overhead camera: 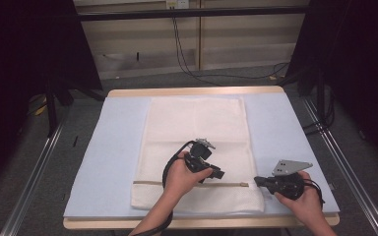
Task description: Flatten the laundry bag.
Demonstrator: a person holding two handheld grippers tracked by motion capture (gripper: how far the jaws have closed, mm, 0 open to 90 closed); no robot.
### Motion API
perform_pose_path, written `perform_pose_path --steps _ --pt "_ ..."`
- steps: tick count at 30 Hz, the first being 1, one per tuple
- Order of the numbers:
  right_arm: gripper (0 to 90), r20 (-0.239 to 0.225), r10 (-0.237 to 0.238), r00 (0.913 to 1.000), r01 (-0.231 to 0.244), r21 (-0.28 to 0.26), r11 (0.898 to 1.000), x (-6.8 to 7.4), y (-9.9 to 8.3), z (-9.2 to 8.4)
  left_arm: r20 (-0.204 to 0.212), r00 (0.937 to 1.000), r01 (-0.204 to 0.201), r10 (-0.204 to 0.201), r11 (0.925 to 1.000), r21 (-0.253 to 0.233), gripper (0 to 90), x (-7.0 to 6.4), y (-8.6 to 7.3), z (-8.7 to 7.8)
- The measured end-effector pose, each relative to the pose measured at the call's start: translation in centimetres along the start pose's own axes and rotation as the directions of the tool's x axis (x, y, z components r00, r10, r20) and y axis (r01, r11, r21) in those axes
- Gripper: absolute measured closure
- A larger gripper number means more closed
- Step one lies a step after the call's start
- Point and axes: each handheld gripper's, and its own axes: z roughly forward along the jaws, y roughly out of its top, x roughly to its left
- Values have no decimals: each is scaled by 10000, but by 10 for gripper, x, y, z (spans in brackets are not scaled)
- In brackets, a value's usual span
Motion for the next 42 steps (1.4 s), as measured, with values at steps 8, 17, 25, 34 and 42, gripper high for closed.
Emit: perform_pose_path --steps 8,17,25,34,42 --pt "900 -104 -195 9998 195 -6 9998 3 0 0 216 9991 367 -370 9992 124 702 -7 6 12" --pt "900 -221 -216 9995 217 52 9998 3 -2 1 717 9932 883 -915 9951 454 771 -14 11 27" --pt "900 -211 -304 9993 307 143 9994 4 -3 3 881 9838 1507 -1561 9864 657 771 -18 15 40" --pt "900 -260 -398 9989 405 281 9988 5 -2 6 761 9789 1826 -1897 9790 911 753 -21 14 54" --pt "900 -241 -391 9989 399 309 9987 6 -3 7 480 9804 1850 -1912 9765 1105 747 -25 18 60"
